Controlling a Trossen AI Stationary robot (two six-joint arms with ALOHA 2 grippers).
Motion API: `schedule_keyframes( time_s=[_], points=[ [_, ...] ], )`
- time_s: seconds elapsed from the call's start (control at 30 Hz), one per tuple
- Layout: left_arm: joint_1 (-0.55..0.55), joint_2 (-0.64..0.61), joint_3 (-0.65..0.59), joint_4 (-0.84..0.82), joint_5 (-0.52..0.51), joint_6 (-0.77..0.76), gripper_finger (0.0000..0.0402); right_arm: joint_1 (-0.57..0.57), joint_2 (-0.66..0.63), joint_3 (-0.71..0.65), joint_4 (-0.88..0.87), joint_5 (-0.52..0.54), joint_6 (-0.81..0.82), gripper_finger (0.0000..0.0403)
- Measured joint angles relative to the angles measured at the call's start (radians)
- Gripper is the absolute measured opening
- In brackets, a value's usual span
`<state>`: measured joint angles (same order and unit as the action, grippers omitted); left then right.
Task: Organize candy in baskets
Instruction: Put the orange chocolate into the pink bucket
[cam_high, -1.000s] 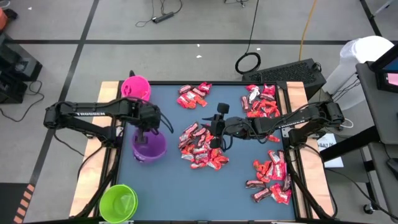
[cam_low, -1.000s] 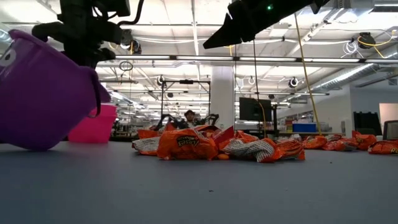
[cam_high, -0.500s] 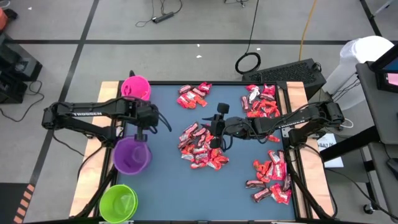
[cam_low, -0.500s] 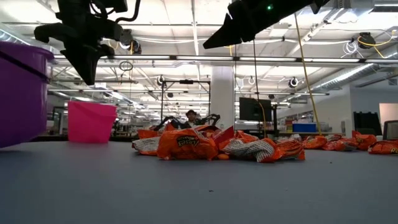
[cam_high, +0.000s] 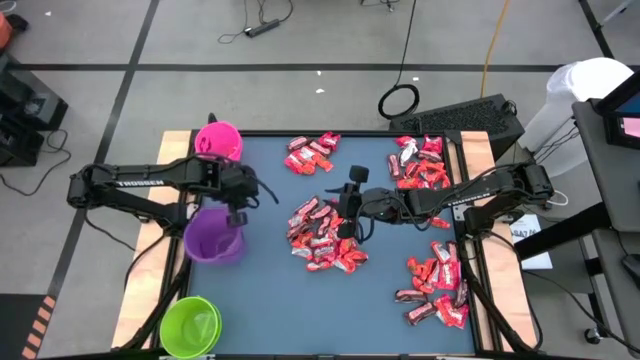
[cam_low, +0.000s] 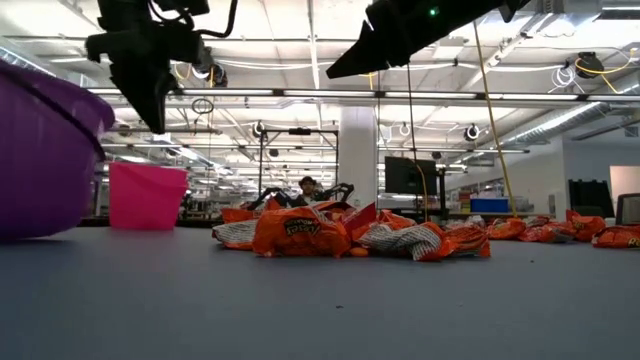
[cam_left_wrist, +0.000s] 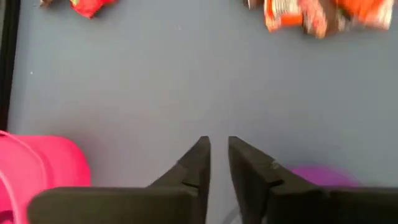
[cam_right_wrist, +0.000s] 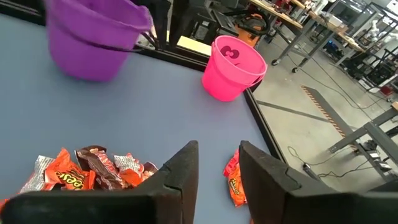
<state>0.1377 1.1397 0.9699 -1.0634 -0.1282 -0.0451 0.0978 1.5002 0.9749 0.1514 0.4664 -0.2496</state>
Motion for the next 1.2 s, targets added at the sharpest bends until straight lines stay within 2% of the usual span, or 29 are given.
schedule_keyframes(
  time_s=[0.17,0.3,0.47,0.6,0.93,1.07,1.2],
  points=[
    [0.0,0.0,0.0,0.122,0.0,-0.002,0.0147,0.0,0.0,0.0,-0.025,0.0,0.006,0.0159],
    [-0.003,0.0,-0.004,0.253,0.001,-0.002,0.0172,0.0,0.0,0.0,-0.026,0.004,0.005,0.0193],
    [-0.02,0.004,-0.027,0.417,0.006,-0.002,0.0176,0.0,0.0,0.0,-0.027,0.005,-0.006,0.0209],
    [-0.046,0.04,-0.033,0.484,0.008,-0.014,0.0176,0.0,0.0,0.0,-0.051,0.004,-0.005,0.021],
    [-0.095,0.259,-0.033,0.63,0.008,-0.028,0.0176,0.001,0.0,0.0,-0.137,0.005,0.032,0.021],
    [-0.094,0.328,-0.024,0.604,-0.03,-0.028,0.0176,0.001,0.0,0.0,-0.135,0.005,0.032,0.021],
    [-0.072,0.318,0.013,0.494,-0.082,-0.029,0.0176,0.001,0.0,0.0,-0.134,0.005,0.033,0.021]
  ],
)
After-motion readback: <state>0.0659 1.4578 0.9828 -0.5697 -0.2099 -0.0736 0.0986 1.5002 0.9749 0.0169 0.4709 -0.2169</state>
